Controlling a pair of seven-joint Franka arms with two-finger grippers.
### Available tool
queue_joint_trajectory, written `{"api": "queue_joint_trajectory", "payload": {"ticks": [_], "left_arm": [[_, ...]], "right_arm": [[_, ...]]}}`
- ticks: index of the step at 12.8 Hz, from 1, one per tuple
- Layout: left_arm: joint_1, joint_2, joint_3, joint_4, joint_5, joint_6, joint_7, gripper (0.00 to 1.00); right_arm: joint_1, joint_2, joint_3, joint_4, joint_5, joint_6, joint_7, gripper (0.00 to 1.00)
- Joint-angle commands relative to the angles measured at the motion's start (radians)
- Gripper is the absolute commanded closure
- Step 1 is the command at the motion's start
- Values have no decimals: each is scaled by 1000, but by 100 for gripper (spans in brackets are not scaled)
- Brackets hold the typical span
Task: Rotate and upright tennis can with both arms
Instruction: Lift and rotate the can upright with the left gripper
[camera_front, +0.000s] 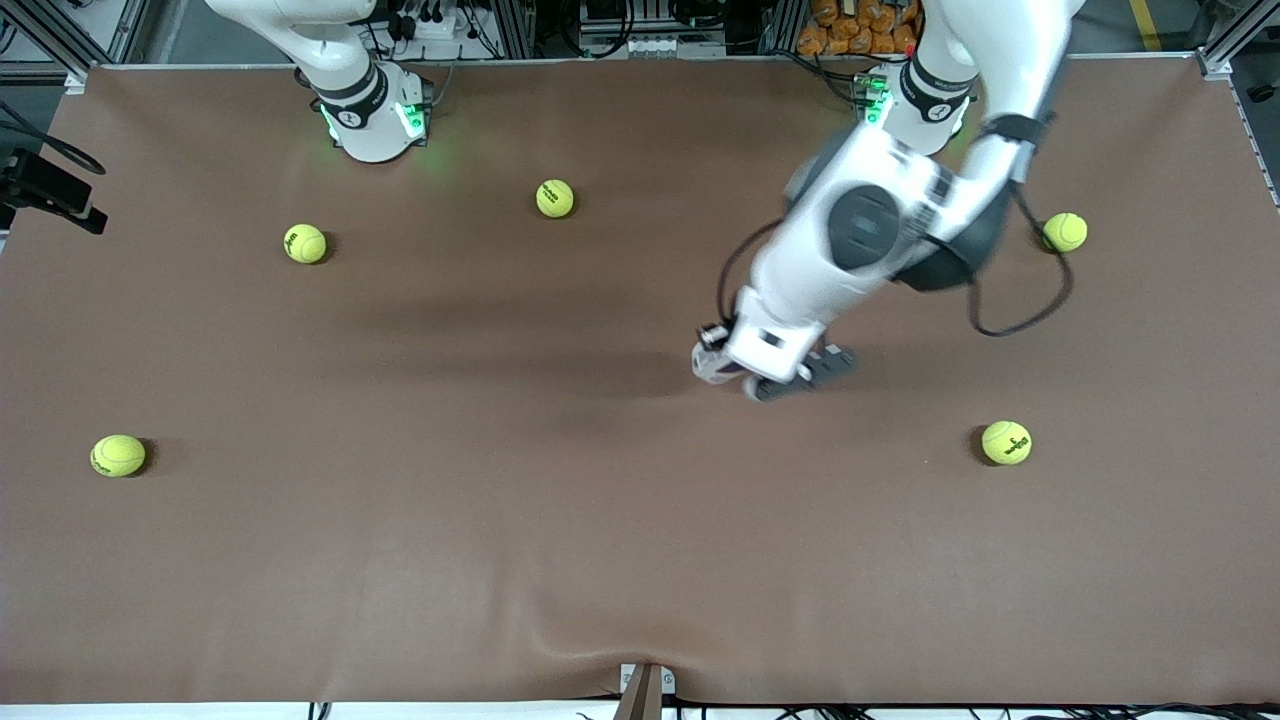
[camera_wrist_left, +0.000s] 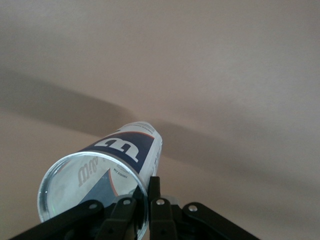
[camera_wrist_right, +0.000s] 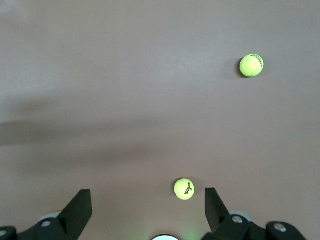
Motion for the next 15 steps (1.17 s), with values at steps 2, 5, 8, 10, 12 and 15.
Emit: {"api": "queue_joint_trajectory", "payload": {"ticks": [2, 5, 8, 10, 12, 15], "left_arm": [[-97, 22, 14, 24, 101, -29, -168, 100], [-136, 62, 16, 53, 101, 1, -198, 100], [-148, 97, 8, 58, 92, 92, -201, 100], [-167, 123, 2, 58, 92, 124, -208, 100], [-170, 143, 2, 57, 92, 140, -208, 100], [-193, 159, 3, 57, 100, 143, -213, 100]], "right_arm": [[2, -4, 0, -4, -4, 1, -8, 0], [3, -4, 0, -4, -4, 1, -8, 0], [3, -4, 0, -4, -4, 1, -8, 0], [3, -4, 0, -4, -4, 1, -8, 0], [3, -4, 0, -4, -4, 1, -8, 0], [5, -3, 0, -4, -4, 1, -8, 0]]}}
